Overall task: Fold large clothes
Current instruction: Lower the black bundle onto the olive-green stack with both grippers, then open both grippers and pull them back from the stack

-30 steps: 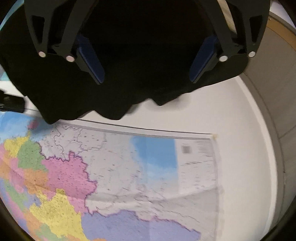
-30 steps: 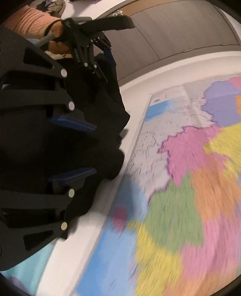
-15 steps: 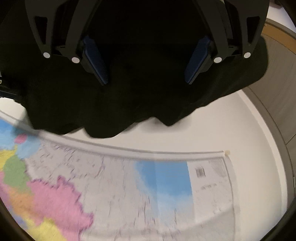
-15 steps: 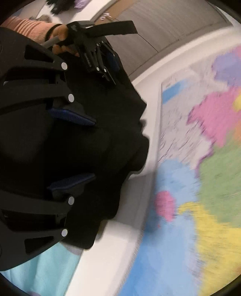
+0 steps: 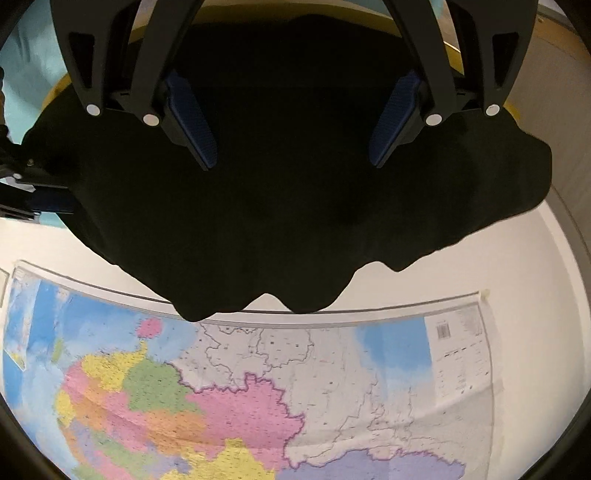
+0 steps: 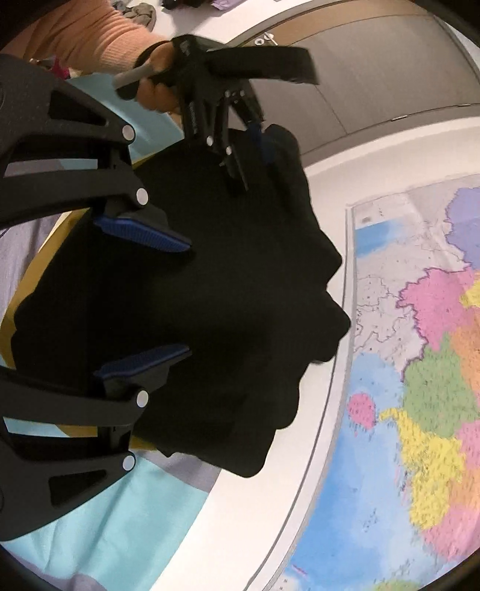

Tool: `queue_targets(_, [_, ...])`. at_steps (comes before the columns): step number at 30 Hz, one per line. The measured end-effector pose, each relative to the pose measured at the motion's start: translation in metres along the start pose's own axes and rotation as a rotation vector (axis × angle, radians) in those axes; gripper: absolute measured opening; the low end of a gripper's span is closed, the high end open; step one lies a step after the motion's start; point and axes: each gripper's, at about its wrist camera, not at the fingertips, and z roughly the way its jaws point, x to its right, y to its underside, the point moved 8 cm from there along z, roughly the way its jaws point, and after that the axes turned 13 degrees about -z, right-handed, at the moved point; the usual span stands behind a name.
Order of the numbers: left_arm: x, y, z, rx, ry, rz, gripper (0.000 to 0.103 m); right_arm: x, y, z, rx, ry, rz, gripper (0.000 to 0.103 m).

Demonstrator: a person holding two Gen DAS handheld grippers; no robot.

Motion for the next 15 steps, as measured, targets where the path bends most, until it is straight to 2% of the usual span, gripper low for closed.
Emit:
queue_targets(3, [-0.003, -0.003, -0.007, 0.021, -0.023, -0.031, 0.082, -0.001, -0.002, -0.009, 0.028, 0.024, 0.007, 0.055])
queue_targets(8, [0.005, 0.004, -0.026, 0.055, -0.042, -0.032, 0.082, -0.012, 0.006, -0.029, 0.066, 0.055, -0.033, 0.056])
queue_targets(12, [0.01, 0.012, -0.031, 0.069, -0.047, -0.033, 0.083, -0.019, 0.023, -0.03, 0.048, 0.076, -0.08, 0.056])
queue_targets(15, [0.01, 0.017, -0.031, 0.073, -0.05, -0.049, 0.086, -0.018, 0.034, -0.015, 0.005, 0.048, -0.062, 0.058])
